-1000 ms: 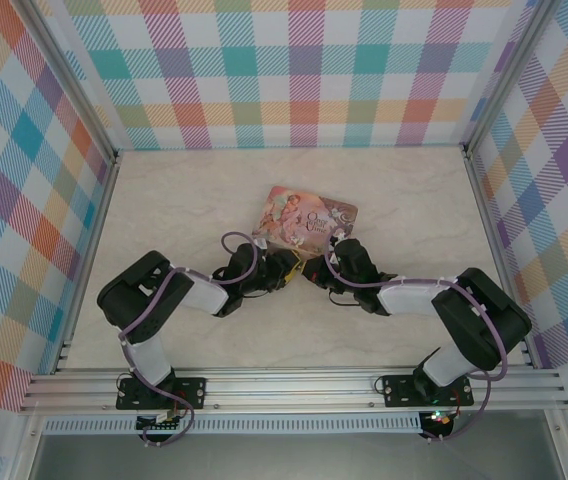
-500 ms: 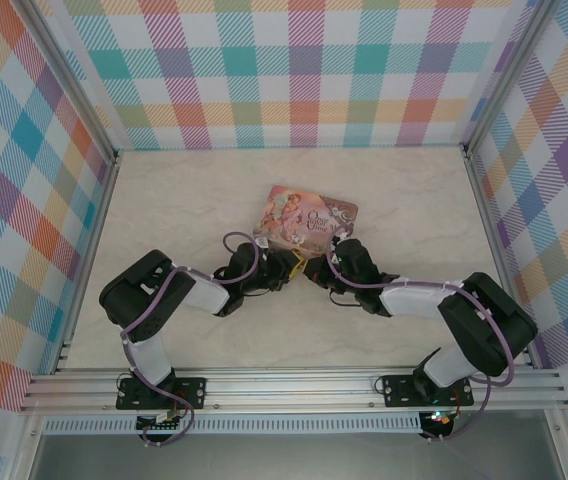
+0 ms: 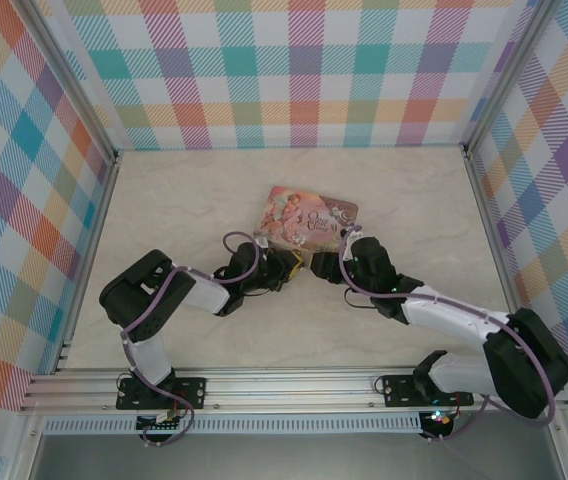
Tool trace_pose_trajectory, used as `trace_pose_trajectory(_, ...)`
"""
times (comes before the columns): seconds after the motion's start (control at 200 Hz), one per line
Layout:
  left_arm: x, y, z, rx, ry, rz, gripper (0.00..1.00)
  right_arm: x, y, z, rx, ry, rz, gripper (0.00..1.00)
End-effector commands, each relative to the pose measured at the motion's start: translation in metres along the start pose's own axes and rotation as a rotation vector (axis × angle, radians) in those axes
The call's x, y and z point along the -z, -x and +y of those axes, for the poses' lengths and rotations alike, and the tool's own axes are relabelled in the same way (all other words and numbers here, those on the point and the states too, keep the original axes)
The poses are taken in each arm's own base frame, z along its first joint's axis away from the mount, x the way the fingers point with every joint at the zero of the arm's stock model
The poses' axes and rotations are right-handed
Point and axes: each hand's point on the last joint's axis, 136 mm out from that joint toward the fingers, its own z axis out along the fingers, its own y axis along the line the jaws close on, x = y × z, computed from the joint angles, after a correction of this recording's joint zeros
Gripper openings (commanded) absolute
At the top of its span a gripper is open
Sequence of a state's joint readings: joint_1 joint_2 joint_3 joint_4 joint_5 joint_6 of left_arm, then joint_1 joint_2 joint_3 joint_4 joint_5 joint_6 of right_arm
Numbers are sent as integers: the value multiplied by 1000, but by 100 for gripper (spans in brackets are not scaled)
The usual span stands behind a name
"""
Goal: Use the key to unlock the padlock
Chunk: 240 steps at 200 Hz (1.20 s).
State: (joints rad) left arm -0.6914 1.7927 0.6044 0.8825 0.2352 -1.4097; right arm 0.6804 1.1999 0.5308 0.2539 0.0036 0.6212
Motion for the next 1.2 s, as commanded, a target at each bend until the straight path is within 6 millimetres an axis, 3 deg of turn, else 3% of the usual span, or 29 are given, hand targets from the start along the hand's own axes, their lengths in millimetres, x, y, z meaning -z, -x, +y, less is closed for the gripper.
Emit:
trace_pose_trajectory(0.0, -3, 4, -7, 7, -4, -12, 0, 11, 2, -3, 355, -24, -11, 49)
trace_pose_trajectory(0.22, -1, 3, -8, 48, 5, -7, 0, 34, 20, 39, 903, 3, -157, 51)
trace_pose_trajectory(0.41, -2, 2, -8, 68, 11, 1, 0, 27, 9, 32, 1270, -86, -107, 57)
trace_pose_trajectory(0.53, -4, 1, -9, 72, 13, 12, 0, 20, -3, 28, 1466, -109, -60, 68)
trace_pose_trajectory(0.62, -4, 1, -10, 75, 9, 13, 0, 16, -9, 25, 1528, -111, -48, 76)
trace_pose_trajectory(0.775, -4, 1, -11, 80, 9, 12, 0, 2, -22, 15, 1583, -147, -1, 75)
trace_pose_trajectory(0.95, -4, 1, -12, 91, 8, 11, 0, -18, -36, 10, 1640, -182, 42, 66)
trace_pose_trajectory(1.195, -3, 1, -15, 95, 4, 8, 0, -36, -33, 11, 1591, -210, 12, 49)
